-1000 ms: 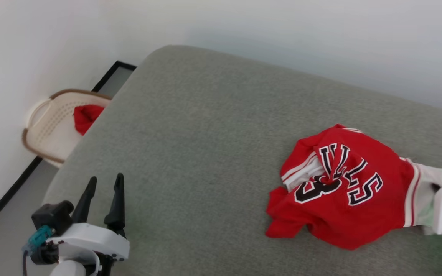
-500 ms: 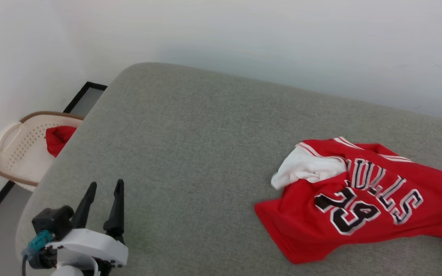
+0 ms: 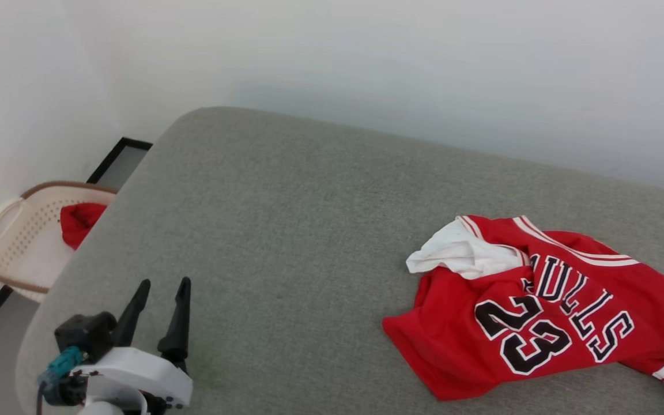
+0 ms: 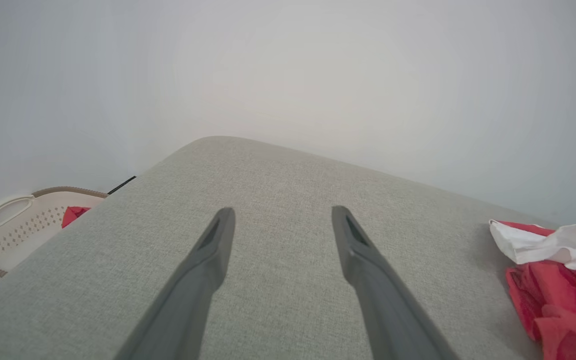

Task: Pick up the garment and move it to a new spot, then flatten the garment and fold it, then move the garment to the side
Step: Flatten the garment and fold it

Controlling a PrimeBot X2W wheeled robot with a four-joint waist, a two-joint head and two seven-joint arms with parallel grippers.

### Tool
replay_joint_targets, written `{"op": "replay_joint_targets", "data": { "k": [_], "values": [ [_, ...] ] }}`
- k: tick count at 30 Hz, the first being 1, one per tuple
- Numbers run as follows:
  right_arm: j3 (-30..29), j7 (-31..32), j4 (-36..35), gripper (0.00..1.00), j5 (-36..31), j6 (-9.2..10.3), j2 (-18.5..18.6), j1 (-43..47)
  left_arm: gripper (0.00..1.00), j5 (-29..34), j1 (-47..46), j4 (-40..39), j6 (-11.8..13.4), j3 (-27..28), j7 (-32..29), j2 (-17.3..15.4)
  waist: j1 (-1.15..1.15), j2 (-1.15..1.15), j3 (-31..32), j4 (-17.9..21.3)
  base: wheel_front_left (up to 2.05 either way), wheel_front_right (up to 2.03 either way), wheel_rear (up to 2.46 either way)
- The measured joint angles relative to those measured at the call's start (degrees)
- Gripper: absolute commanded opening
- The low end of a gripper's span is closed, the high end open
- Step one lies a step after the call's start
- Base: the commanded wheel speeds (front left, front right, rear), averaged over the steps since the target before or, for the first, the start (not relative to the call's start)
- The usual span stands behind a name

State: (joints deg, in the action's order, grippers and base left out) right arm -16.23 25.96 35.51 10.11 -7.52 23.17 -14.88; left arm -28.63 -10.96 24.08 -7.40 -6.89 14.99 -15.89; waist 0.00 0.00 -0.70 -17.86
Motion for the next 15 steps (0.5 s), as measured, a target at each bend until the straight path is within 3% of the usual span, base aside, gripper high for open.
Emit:
{"op": "replay_joint_targets", "data": {
  "k": [7,15],
  "values": [
    [2.08,-0.86,-0.68,1.00,-0.23,0.00,-1.02,-0.93,1.00,-0.48,0.85,0.03,0.12,1.41,0.00,-1.63,0.00,0.00,1.70,2.44,0.00,0.00,0.00],
    [5.69,-5.09,-8.92,1.00,1.42,0.00,-2.02,-0.71,1.00,-0.46,2.26,-1.47,0.54,2.58,-0.01,-2.60,0.00,0.00,3.42,7.08,0.00,0.00,0.00]
  ]
}}
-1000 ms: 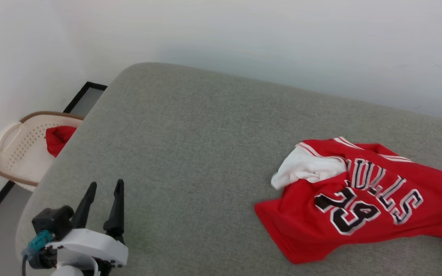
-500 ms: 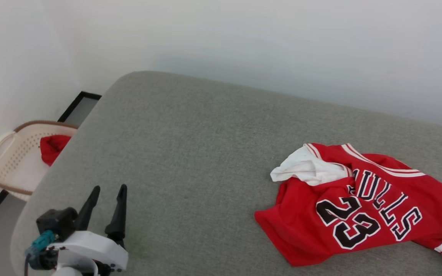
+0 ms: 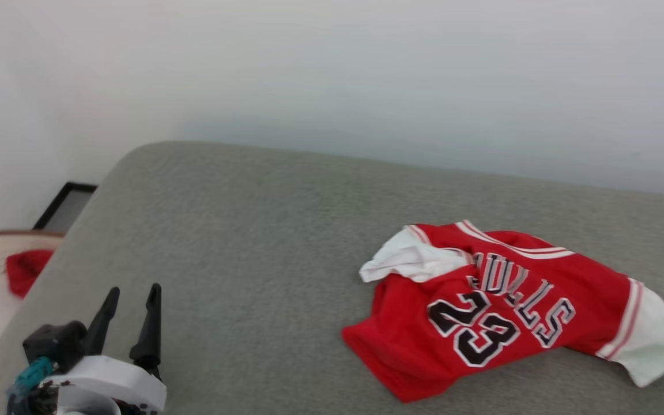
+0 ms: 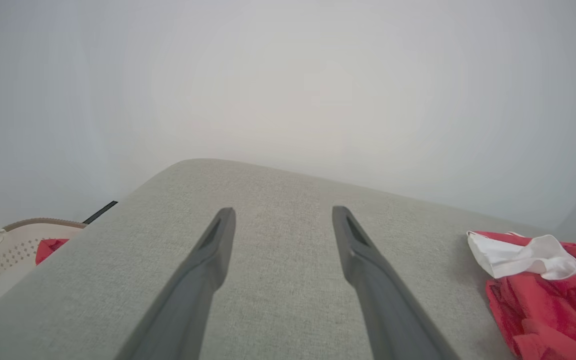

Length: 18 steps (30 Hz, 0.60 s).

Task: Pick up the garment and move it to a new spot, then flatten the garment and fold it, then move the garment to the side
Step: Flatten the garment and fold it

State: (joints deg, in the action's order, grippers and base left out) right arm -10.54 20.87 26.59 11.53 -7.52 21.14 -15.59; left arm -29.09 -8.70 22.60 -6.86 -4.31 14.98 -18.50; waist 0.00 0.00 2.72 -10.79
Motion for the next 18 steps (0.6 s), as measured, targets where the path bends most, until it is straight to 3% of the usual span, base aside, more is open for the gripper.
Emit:
{"op": "replay_joint_targets", "data": {
  "k": [10,18],
  "values": [
    [1.29,-11.98,-13.60,1.00,-0.18,0.00,-4.85,4.37,1.00,-1.74,-2.27,-3.89,-0.14,-1.22,-6.06,-2.57,0.00,0.00,0.99,7.41,0.00,0.00,0.00],
    [0.25,-18.40,-21.89,1.00,-1.00,0.00,-10.78,8.99,1.00,-6.87,-7.21,-6.93,-0.29,-4.27,-18.14,-6.37,0.00,0.00,0.42,13.53,0.00,0.00,0.00]
  ]
}}
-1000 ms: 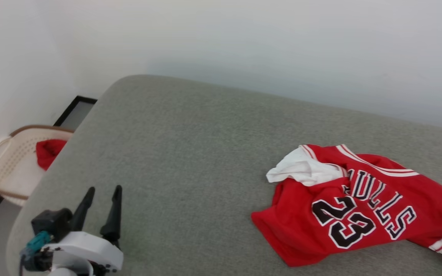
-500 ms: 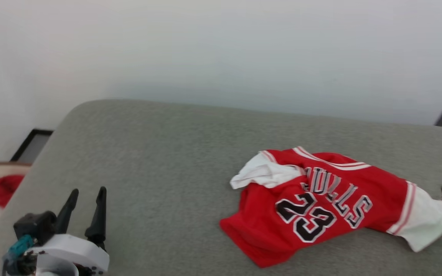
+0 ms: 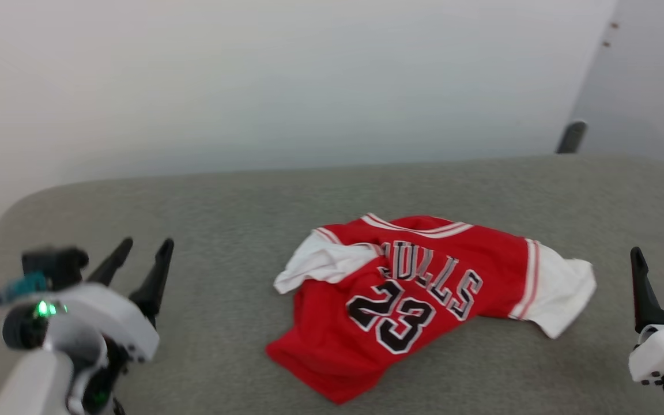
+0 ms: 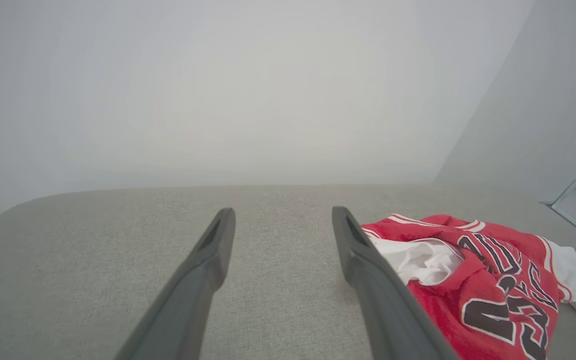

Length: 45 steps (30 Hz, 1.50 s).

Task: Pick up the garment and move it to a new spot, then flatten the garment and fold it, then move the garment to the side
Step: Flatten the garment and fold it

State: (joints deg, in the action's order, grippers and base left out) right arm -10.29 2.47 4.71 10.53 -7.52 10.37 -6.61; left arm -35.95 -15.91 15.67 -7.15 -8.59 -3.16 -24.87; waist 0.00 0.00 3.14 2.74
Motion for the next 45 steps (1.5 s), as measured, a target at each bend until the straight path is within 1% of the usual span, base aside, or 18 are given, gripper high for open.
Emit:
{"op": "replay_joint_targets", "data": {
  "k": [2,6,11,14,20,23,27,34,41,42,44,45],
  "values": [
    [-0.10,-0.75,-1.88,1.00,-0.38,0.00,-1.15,0.70,1.00,-2.20,-2.15,-0.26,-0.14,-0.52,-3.72,-0.96,0.00,0.00,-0.37,1.45,0.00,0.00,0.00],
    [-0.27,-1.47,-4.67,1.00,-0.99,0.00,-3.26,1.91,1.00,-6.20,-6.41,0.11,-0.19,-2.52,-13.01,-2.67,0.00,0.00,-1.38,4.20,0.00,0.00,0.00],
    [0.16,-1.99,-6.87,1.00,-1.03,0.00,-4.83,2.49,1.00,-10.63,-12.19,2.24,-0.19,-3.86,-22.36,-4.09,0.00,0.00,-3.50,7.15,0.00,0.00,0.00],
    [0.57,-2.40,-6.98,1.00,-0.92,0.00,-5.47,2.49,1.00,-12.57,-14.80,4.87,-0.19,-4.71,-26.98,-4.28,0.00,0.00,-5.27,8.55,0.00,0.00,0.00],
    [0.45,-3.30,-6.75,1.00,-0.51,0.00,-6.00,2.20,1.00,-13.47,-19.34,10.59,-0.23,-7.90,-34.65,-4.11,0.00,0.00,-8.84,11.00,0.00,0.00,0.00],
    [0.59,-3.75,-6.43,1.00,-0.44,0.00,-6.11,1.74,1.00,-13.37,-20.47,13.50,0.09,-9.14,-37.27,-3.97,0.00,0.00,-10.47,12.01,0.00,0.00,0.00],
    [0.67,-3.99,-6.34,1.00,-0.44,0.00,-6.28,1.27,1.00,-13.40,-21.62,16.55,0.16,-9.96,-39.05,-3.50,0.00,0.00,-12.35,13.12,0.00,0.00,0.00],
    [0.66,-3.99,-6.55,1.00,-0.54,0.00,-6.42,0.94,1.00,-13.27,-23.17,21.06,0.32,-11.25,-39.94,-3.11,0.00,0.00,-14.71,13.99,0.00,0.00,0.00],
    [0.99,-3.97,-6.54,1.00,-0.70,0.00,-6.58,0.09,1.00,-14.78,-24.90,23.83,0.10,-11.61,-41.23,-1.53,0.00,0.00,-15.93,13.99,0.00,0.00,0.00],
    [1.02,-3.97,-6.51,1.00,-0.70,0.00,-6.61,-0.02,0.98,-15.35,-25.06,24.17,0.09,-11.48,-41.63,-1.21,0.00,0.00,-16.09,13.99,0.00,0.00,0.00],
    [1.07,-3.99,-6.44,1.00,-0.70,0.00,-6.65,-0.31,0.42,-16.63,-25.30,24.74,0.09,-11.07,-42.25,-0.68,0.00,0.00,-16.34,13.93,0.00,0.00,0.00],
    [1.09,-4.00,-6.34,1.00,-0.70,0.00,-6.67,-0.40,0.00,-17.05,-25.43,24.92,0.09,-11.01,-42.53,-0.46,0.00,0.00,-16.43,13.91,0.00,0.00,0.00]
  ]
}}
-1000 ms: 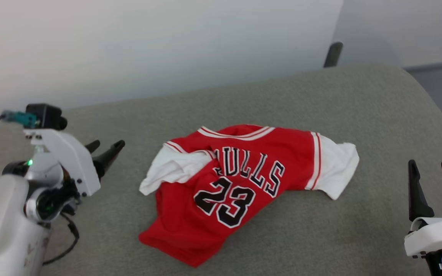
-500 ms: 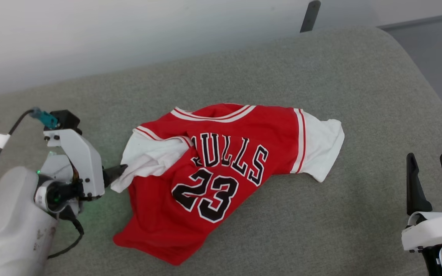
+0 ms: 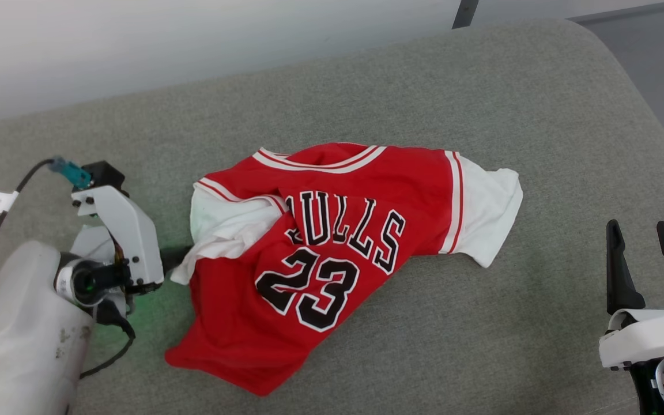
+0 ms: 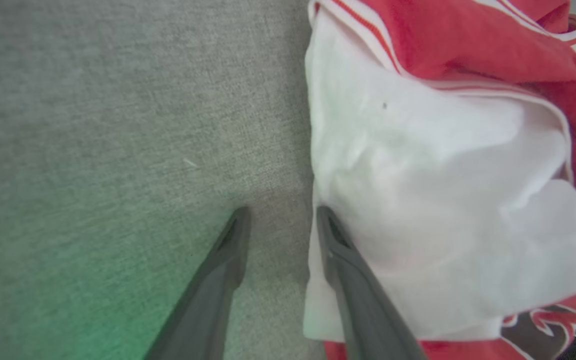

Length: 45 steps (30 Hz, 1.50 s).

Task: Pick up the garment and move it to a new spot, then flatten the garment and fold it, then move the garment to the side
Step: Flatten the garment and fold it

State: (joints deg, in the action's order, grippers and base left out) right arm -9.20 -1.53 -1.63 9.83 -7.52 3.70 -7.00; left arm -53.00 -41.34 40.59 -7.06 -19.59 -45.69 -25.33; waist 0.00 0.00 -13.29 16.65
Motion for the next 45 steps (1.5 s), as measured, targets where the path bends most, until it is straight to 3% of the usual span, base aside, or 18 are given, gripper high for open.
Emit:
{"op": "replay_joint_targets", "data": {
  "k": [10,16,23,24,26,27,45],
  "values": [
    [-0.66,-0.25,0.46,1.00,-0.33,0.00,-0.08,-0.50,0.00,-0.98,-0.47,-0.18,-0.25,-0.56,-0.41,-0.37,0.00,0.00,-0.25,-0.61,0.00,0.00,0.00],
    [-1.01,-0.21,0.96,1.00,-0.60,0.00,-0.20,-0.40,0.00,1.23,-1.04,-1.69,0.23,-0.92,0.92,-3.57,0.00,0.00,0.50,-1.42,0.00,0.00,0.00],
    [-1.08,0.11,1.38,1.00,-0.75,0.00,-0.26,-0.12,0.00,1.41,-1.47,-6.21,1.01,-0.32,1.13,-5.00,0.00,0.00,1.83,-2.40,0.00,0.00,0.00],
    [-1.05,0.13,1.41,1.00,-0.75,0.00,-0.27,0.09,0.02,1.18,-1.46,-7.22,1.00,-0.33,1.37,-5.00,0.00,0.00,2.02,-2.52,0.00,0.00,0.00],
    [-1.05,0.27,1.47,1.00,-0.74,0.00,-0.27,0.32,0.73,1.16,-1.36,-9.23,0.91,-0.85,1.34,-4.97,0.00,0.00,2.34,-2.75,0.00,0.00,0.00],
    [-1.03,0.29,1.46,1.00,-0.74,0.00,-0.27,0.32,1.00,1.16,-1.10,-10.24,0.67,-1.12,1.34,-4.94,0.00,0.00,2.48,-2.84,0.00,0.00,0.00],
    [-2.01,0.27,-0.79,1.00,-0.53,0.00,-0.32,1.72,1.00,-1.47,2.63,-14.05,1.87,-4.75,-6.31,-3.35,0.00,0.00,2.13,0.55,0.00,0.00,0.00]
  ]
}}
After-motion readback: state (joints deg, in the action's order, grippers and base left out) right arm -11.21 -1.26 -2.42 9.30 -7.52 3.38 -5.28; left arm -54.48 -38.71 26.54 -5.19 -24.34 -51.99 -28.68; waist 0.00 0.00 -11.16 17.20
